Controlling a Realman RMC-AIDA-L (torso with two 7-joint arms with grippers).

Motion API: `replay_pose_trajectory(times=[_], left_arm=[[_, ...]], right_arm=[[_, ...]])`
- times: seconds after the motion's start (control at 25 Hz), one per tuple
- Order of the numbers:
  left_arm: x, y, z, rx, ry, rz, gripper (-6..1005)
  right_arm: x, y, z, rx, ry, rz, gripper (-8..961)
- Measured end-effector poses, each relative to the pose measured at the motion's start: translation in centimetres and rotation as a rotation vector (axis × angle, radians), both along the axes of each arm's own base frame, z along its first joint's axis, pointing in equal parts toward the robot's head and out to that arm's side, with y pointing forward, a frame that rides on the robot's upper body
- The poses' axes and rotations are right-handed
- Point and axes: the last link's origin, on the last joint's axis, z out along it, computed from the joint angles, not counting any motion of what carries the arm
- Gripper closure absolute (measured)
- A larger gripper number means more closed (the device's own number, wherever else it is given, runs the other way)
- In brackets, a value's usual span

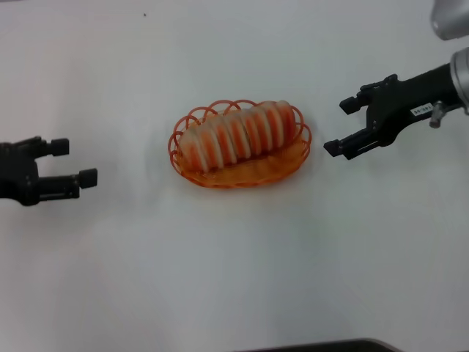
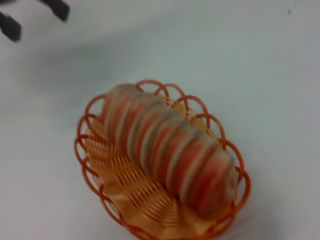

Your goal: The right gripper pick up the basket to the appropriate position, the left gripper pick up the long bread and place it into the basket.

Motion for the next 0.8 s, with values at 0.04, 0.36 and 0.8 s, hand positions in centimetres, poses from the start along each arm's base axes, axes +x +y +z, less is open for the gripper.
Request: replay_pose_trajectory(times=[0.04, 0.36, 0.8], left_arm=[[-0.5, -0.3, -0.2, 0.006, 0.003, 0.016, 57], [-0.9, -0.7, -0.8, 0.011, -0.004, 0.034, 58], [-0.6, -0.6, -1.2, 0.008, -0.015, 0.034, 59]], right_arm=[[0.3, -0.3, 0.1, 0.012, 0.029, 0.005, 8], [3.7, -2.9, 0.3, 0.074, 0.148, -0.013, 8], [6.8, -5.2, 0.5, 0.165, 0.222, 0.040, 8]])
